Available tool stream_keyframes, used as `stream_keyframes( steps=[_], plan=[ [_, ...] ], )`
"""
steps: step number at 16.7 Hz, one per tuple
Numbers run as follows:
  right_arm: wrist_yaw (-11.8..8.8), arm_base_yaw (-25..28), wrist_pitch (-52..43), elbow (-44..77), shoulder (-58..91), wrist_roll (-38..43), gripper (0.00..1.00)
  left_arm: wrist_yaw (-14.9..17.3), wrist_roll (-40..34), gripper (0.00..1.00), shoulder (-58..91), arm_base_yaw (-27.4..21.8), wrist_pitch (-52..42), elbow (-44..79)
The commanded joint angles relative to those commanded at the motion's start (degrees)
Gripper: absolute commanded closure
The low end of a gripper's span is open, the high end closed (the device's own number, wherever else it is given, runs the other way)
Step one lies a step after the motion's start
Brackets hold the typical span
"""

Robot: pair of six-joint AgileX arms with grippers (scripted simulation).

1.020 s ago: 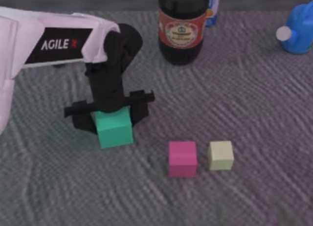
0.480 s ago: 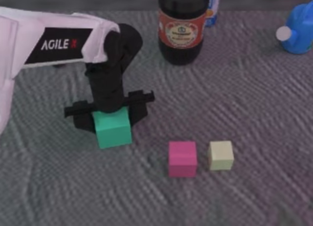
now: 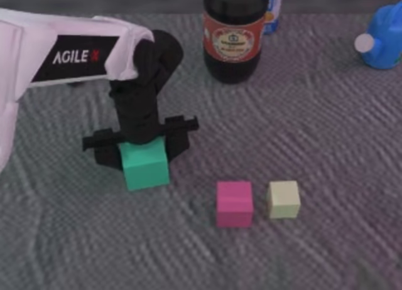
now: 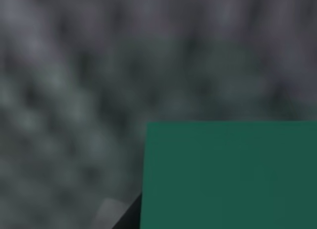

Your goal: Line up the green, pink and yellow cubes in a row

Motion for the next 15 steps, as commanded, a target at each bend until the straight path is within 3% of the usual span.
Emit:
stream_keyframes(
  steps=[8,15],
  plan=[
    [0.0,0.0,0.0,0.0,0.0,0.0,0.0,-0.04,-0.16,1.0,-4.48,1.02,-13.07,8.38],
    [0.0,0.0,0.0,0.0,0.0,0.0,0.0,-0.04,0.78,1.0,-6.96,-0.73,-13.12,6.15]
  ],
)
